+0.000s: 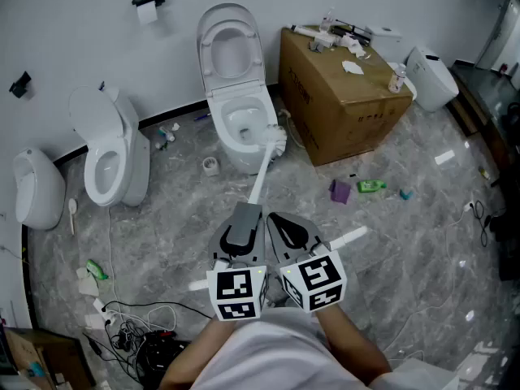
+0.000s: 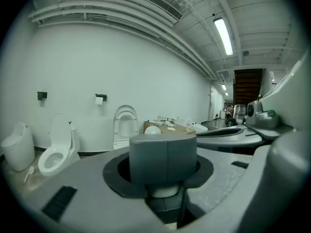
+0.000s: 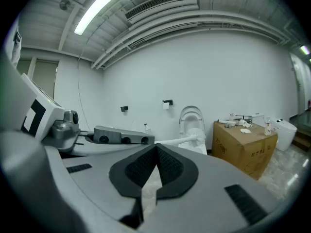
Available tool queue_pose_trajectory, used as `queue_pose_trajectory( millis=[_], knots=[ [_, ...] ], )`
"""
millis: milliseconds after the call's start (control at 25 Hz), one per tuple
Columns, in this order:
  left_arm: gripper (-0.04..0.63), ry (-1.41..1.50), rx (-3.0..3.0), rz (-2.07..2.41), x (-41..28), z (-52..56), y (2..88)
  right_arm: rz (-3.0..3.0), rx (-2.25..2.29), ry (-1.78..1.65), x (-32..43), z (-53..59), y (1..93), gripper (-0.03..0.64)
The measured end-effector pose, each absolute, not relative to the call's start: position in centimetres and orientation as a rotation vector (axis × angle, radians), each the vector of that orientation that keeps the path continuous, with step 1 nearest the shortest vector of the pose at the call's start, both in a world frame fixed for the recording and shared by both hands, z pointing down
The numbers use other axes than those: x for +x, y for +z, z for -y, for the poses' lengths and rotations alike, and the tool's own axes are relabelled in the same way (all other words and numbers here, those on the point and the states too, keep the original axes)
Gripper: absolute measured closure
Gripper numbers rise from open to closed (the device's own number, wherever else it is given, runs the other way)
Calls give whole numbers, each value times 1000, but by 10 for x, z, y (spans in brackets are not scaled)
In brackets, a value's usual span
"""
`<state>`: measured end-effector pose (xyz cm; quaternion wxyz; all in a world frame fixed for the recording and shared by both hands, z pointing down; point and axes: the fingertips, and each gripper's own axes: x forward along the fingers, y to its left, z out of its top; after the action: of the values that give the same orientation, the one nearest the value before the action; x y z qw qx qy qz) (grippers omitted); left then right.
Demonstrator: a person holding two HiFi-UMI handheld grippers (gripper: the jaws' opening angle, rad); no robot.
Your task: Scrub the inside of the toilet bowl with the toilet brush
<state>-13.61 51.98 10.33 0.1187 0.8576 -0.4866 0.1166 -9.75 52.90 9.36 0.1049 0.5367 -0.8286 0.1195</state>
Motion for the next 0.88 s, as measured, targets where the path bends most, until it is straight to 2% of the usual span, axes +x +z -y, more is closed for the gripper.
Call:
queue_pose_trajectory(
  millis=[880],
  knots=[
    [437, 336, 2468, 1437, -137, -494, 116, 2481, 1576, 372, -96, -505, 103, 620]
  ],
)
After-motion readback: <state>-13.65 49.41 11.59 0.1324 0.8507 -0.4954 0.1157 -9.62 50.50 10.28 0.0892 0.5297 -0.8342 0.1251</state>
